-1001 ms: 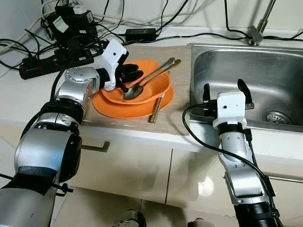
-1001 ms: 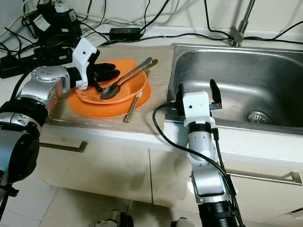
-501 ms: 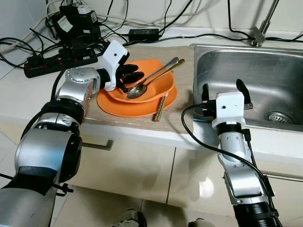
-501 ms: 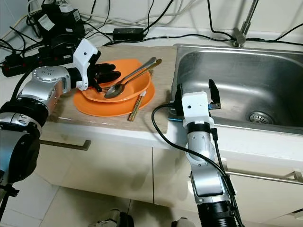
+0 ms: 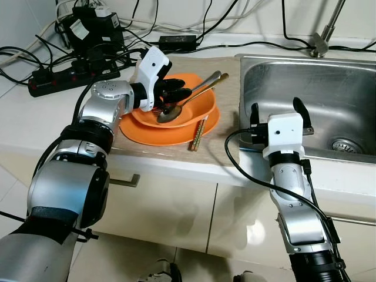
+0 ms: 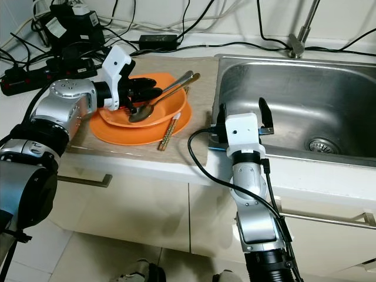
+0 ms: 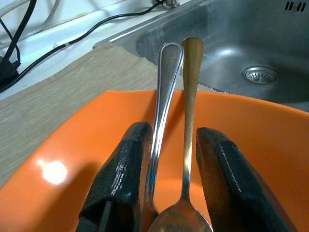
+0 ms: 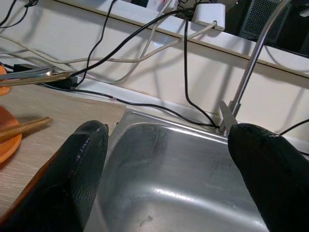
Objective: Kitchen organization
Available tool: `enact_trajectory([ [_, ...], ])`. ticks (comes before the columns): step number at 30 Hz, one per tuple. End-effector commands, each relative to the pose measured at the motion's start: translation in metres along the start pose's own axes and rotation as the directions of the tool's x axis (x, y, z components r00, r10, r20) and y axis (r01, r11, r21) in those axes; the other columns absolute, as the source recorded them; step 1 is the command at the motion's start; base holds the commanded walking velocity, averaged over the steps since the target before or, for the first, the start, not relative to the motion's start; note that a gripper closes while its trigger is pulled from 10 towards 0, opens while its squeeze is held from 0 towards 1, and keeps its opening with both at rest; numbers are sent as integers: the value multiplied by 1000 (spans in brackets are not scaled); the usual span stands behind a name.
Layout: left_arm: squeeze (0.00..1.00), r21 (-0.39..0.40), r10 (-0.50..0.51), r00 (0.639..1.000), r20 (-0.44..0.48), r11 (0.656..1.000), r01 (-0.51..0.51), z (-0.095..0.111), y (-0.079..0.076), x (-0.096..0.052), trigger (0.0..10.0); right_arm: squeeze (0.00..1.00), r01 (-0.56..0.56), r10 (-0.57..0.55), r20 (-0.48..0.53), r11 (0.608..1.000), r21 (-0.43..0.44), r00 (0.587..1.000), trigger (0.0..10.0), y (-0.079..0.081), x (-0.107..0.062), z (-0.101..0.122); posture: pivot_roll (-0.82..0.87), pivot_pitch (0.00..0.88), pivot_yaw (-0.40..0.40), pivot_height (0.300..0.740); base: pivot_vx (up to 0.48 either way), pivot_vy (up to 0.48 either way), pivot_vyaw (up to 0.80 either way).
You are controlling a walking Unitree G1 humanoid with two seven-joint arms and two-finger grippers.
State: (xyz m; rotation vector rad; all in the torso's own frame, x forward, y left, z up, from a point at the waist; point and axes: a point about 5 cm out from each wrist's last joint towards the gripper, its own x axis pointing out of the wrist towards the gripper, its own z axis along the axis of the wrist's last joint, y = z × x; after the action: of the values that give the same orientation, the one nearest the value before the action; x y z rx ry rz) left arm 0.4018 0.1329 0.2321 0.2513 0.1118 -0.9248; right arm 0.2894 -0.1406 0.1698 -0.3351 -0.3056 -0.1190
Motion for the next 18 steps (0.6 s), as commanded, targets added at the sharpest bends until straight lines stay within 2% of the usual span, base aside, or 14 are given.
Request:
enact_trajectory([
  [1,0,-1,-3,1000,2,1000,3,0,0,-2,10000,0,-9,9,19,1000,4,1000,10000,3,3,4,-81,22,74,707,0,0,0],
  [9,0,-13,-16,1000,-7,1000,16,-1,0,-8,10000,0,-10,10,9,1000,5,1000,10000,3,2,1,-68,23,72,707,0,0,0],
  [18,0,-52,-7,999,-39,999,5,-19,-6,-7,10000,0,-15,16,-8,1000,23,1000,10000,6,3,0,-68,23,74,707,0,0,0],
])
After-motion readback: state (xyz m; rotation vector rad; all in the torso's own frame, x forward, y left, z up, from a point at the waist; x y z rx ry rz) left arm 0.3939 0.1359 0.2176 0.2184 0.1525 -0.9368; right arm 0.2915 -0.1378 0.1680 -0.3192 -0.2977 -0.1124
